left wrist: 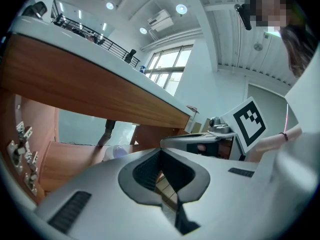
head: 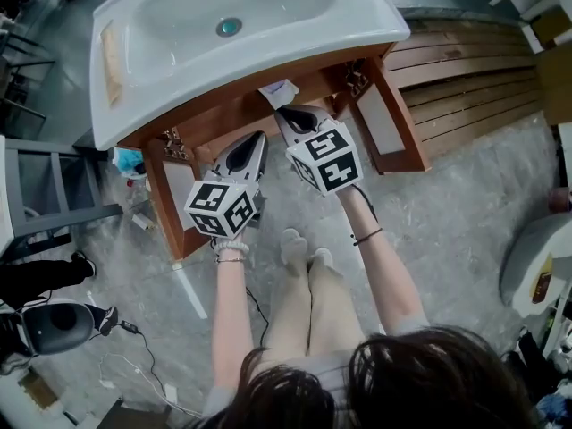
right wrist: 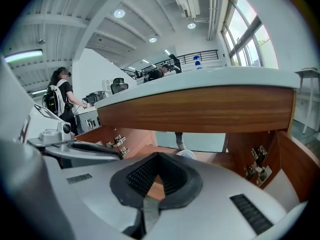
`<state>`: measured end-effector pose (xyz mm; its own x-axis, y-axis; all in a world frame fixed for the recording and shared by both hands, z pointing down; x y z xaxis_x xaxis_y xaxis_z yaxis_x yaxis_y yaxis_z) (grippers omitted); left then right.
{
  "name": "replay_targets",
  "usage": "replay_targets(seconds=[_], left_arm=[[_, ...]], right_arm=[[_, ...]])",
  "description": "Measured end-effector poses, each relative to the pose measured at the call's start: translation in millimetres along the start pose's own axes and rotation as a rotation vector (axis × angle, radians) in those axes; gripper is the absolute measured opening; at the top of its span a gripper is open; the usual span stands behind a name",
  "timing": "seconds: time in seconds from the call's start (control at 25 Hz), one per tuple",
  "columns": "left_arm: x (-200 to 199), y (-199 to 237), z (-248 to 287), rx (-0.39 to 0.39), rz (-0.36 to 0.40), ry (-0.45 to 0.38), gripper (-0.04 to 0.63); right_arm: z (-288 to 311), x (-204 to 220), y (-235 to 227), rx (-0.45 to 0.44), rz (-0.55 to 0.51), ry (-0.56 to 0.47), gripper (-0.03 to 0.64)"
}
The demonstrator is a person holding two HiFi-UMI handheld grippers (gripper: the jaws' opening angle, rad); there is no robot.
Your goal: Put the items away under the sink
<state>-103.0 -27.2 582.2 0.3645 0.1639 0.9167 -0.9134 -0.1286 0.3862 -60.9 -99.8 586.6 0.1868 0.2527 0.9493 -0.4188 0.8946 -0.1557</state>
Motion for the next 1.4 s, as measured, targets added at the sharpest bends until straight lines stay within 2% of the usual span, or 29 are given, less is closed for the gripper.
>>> replay_targets(seconds=[0.76,1.12,1.4], left_arm=[[-84,-32,-37,-0.053,-0.064,-0.037,-0.003],[-127,-32,-65,-0.096,-0.101,-0.096,-0.003],[-146,-34,-85,-0.079,-0.057,-0.072,-0.003]], right_arm=[[-35,-73,50,-0.029,0.054,0.029,0.015],[-38,-110,74,-0.042,0.063,0.023,0.015],[-36,-129,93,-0.047,0.060,0.014,0.015]])
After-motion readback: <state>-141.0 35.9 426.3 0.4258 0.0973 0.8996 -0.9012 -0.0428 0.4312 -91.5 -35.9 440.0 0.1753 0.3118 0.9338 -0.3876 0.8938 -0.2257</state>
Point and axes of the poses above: the fingertips, and each gripper's own axes: z forward along the fingers, y to its left, x out of its underside, the point moved 3 cm from there along -z, backward along the fingers, and after that the axes turned 13 degrees about -y, right-handed, at the moved point
